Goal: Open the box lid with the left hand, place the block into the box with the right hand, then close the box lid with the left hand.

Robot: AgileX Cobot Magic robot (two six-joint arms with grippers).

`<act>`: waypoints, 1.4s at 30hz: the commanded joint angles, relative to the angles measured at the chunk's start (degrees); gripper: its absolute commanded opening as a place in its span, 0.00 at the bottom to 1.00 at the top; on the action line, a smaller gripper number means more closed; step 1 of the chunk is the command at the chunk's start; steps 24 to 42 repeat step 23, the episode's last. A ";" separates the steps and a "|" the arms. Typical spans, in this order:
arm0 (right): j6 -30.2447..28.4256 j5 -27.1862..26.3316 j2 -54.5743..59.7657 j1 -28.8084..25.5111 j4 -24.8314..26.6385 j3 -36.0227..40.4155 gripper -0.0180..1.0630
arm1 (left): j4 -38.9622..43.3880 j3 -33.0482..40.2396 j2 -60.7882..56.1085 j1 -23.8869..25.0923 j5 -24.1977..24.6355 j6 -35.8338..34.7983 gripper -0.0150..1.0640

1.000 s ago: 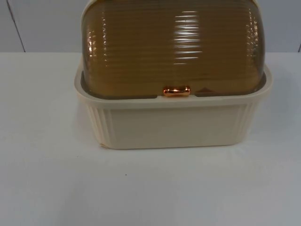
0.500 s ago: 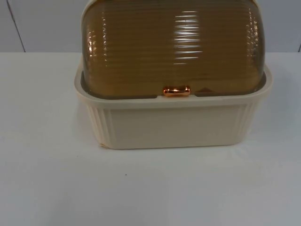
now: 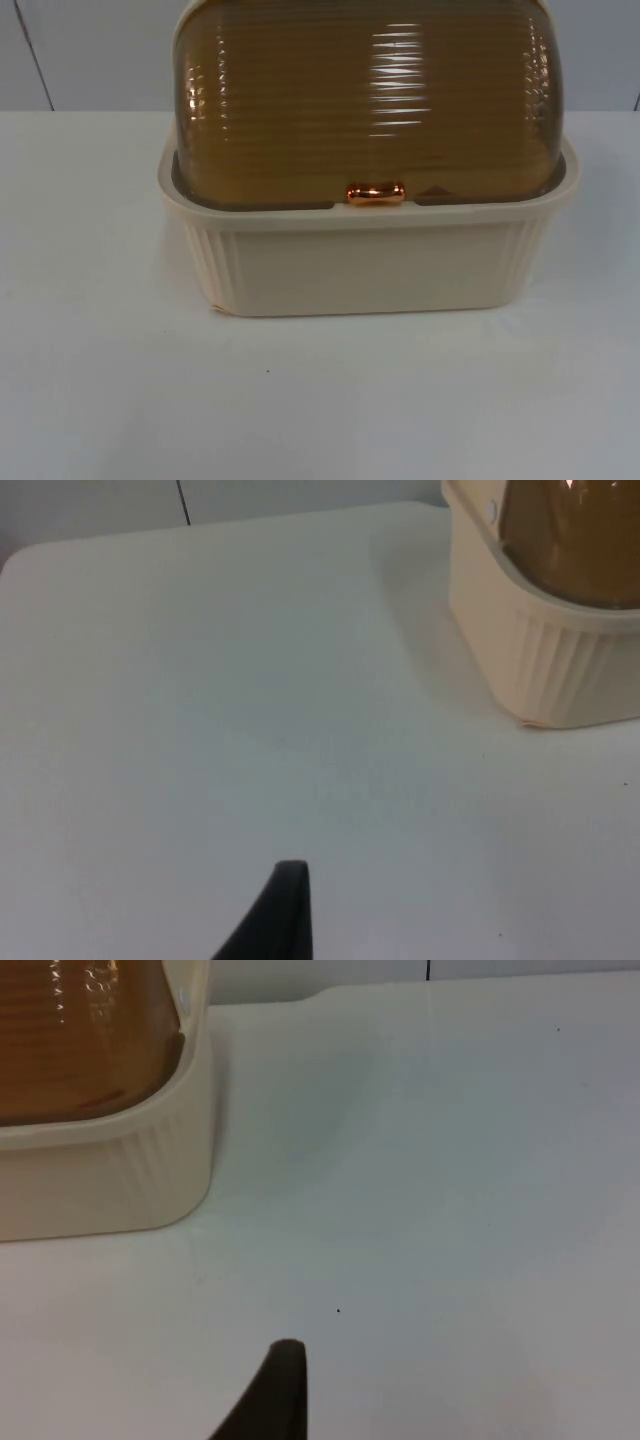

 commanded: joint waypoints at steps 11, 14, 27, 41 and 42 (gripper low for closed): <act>0.01 -0.82 -0.12 -0.03 0.00 0.38 0.88 | 1.05 0.21 -0.16 0.00 0.04 -0.03 0.99; 0.01 -0.82 -0.12 -0.03 0.00 0.38 0.88 | 1.29 0.21 -0.16 0.00 0.04 -0.03 0.99; -0.79 -0.82 -0.12 -0.03 0.00 0.38 0.88 | 2.40 0.21 -0.16 3.82 0.04 -0.03 0.99; -0.79 -0.82 -0.12 -0.03 0.00 0.38 0.88 | 2.40 0.21 -0.16 3.82 0.04 -0.03 0.99; -0.79 -0.82 -0.12 -0.03 0.00 0.38 0.88 | 2.40 0.21 -0.16 3.82 0.04 -0.03 0.99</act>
